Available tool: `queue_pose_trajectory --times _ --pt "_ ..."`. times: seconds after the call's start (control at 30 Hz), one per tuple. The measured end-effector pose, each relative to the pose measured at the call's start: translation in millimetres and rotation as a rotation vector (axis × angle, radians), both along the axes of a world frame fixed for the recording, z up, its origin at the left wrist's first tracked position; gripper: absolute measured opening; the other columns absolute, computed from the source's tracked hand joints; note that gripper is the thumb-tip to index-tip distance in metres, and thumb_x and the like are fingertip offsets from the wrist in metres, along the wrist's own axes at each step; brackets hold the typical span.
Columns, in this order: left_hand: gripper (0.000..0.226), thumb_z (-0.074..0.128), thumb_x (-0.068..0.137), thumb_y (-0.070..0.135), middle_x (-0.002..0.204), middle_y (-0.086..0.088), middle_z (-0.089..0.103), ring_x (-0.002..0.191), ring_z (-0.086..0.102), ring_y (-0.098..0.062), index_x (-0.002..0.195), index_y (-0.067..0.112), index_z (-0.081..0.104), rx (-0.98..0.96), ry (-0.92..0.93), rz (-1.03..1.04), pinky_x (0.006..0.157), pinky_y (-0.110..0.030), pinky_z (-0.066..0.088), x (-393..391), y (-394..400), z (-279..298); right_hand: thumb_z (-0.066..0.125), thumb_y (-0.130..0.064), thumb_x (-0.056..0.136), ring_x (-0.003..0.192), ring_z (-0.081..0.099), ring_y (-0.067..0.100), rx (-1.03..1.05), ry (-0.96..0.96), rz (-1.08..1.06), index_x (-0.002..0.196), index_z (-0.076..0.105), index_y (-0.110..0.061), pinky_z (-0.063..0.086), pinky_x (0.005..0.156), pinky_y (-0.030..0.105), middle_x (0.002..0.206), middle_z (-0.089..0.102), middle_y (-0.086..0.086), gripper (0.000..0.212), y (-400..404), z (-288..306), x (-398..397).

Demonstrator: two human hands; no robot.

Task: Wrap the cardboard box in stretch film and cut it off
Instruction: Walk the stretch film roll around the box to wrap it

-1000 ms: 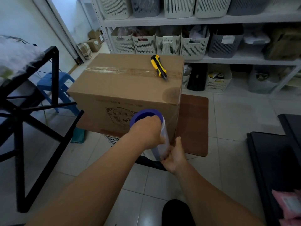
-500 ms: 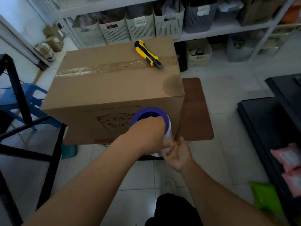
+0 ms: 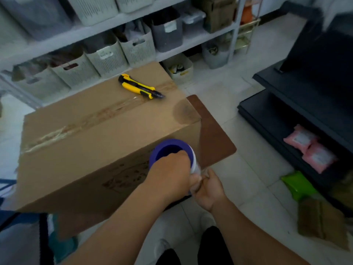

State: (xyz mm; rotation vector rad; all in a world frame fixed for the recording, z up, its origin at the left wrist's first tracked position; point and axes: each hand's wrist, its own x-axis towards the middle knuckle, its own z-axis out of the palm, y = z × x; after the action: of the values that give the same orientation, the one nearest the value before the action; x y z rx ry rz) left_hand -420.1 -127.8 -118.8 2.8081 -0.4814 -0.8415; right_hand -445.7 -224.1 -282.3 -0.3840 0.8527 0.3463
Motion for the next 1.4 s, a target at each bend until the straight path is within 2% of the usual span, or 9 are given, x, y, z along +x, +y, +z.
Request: queue_pose_trajectory --times 0.17,0.37,0.5,0.6,0.67,0.77,0.87,1.0,1.4 --pt "0.037 0.055 0.093 0.036 0.086 -0.006 0.057 0.078 0.057 -0.024 0.113 0.007 0.044 0.018 -0.049 -0.119 0.060 -0.031 0.037 -3.5 24.3 -1.2 0.023 -0.048 0.104 0.038 0.062 0.010 -0.040 0.008 -0.170 0.100 0.062 -0.007 0.044 0.034 0.016 0.056 0.069 0.006 0.056 33.8 11.5 -8.9" --pt "0.036 0.050 0.096 0.039 0.099 -0.010 0.060 0.084 0.058 -0.026 0.112 0.007 0.045 0.047 -0.103 -0.239 0.065 -0.033 0.039 -8.8 44.8 -0.5 0.021 -0.045 0.105 0.035 0.057 0.008 -0.109 0.051 -0.271 0.090 0.058 -0.009 0.040 0.059 0.025 0.045 0.061 0.003 0.054 68.1 17.1 -23.3" --pt "0.037 0.048 0.096 0.041 0.092 -0.008 0.060 0.077 0.055 -0.023 0.110 0.008 0.045 0.041 -0.117 -0.253 0.065 -0.033 0.041 -12.4 53.0 1.8 0.023 -0.047 0.104 0.086 0.065 0.019 -0.142 0.078 -0.269 0.125 0.056 -0.003 0.050 0.081 0.032 0.094 0.070 0.014 0.060 77.7 20.3 -30.9" --pt "0.039 0.047 0.096 0.042 0.098 -0.010 0.063 0.086 0.061 -0.026 0.112 0.007 0.046 0.045 -0.122 -0.248 0.067 -0.034 0.043 -17.6 56.2 5.2 0.023 -0.051 0.103 0.101 0.061 0.023 -0.154 0.083 -0.240 0.136 0.050 -0.003 0.047 0.093 0.036 0.112 0.065 0.015 0.064 80.9 22.5 -35.3" --pt "0.040 0.046 0.096 0.043 0.099 -0.012 0.063 0.087 0.061 -0.027 0.112 0.006 0.046 0.059 -0.120 -0.240 0.068 -0.035 0.043 -20.7 58.8 7.9 0.022 -0.052 0.102 0.097 0.063 0.022 -0.146 0.079 -0.218 0.137 0.049 -0.004 0.048 0.088 0.035 0.108 0.066 0.014 0.065 84.7 26.1 -39.8" --pt "0.038 0.045 0.096 0.043 0.091 -0.009 0.061 0.077 0.056 -0.024 0.110 0.007 0.046 0.068 -0.115 -0.216 0.064 -0.034 0.042 -25.4 65.3 10.1 0.024 -0.054 0.101 0.067 0.069 0.014 -0.118 0.054 -0.210 0.136 0.050 -0.004 0.053 0.061 0.028 0.077 0.071 0.007 0.066 93.2 30.7 -46.4" --pt "0.035 0.046 0.096 0.043 0.080 -0.006 0.055 0.070 0.051 -0.021 0.104 0.008 0.045 0.042 -0.117 -0.212 0.061 -0.033 0.038 -31.4 74.7 11.0 0.026 -0.056 0.100 0.067 0.067 0.013 -0.124 0.049 -0.219 0.135 0.052 -0.003 0.053 0.059 0.027 0.076 0.071 0.006 0.069 103.8 28.5 -51.4" --pt "0.030 0.046 0.096 0.042 0.074 -0.003 0.053 0.067 0.052 -0.020 0.097 0.012 0.042 0.016 -0.126 -0.230 0.059 -0.032 0.038 -39.5 89.5 10.1 0.023 -0.056 0.101 0.044 0.064 0.009 -0.082 0.010 -0.276 0.128 0.054 -0.005 0.049 0.040 0.017 0.055 0.068 0.002 0.065 118.6 31.2 -61.4" --pt "0.029 0.055 0.093 0.034 0.085 -0.004 0.059 0.079 0.061 -0.023 0.107 0.010 0.046 -0.019 -0.151 -0.317 0.067 -0.034 0.046 -56.9 145.1 17.6 0.025 -0.058 0.099 0.034 0.060 0.008 -0.034 -0.042 -0.473 0.099 0.058 -0.004 0.042 0.030 0.015 0.050 0.066 0.004 0.063 184.2 54.0 -86.5"
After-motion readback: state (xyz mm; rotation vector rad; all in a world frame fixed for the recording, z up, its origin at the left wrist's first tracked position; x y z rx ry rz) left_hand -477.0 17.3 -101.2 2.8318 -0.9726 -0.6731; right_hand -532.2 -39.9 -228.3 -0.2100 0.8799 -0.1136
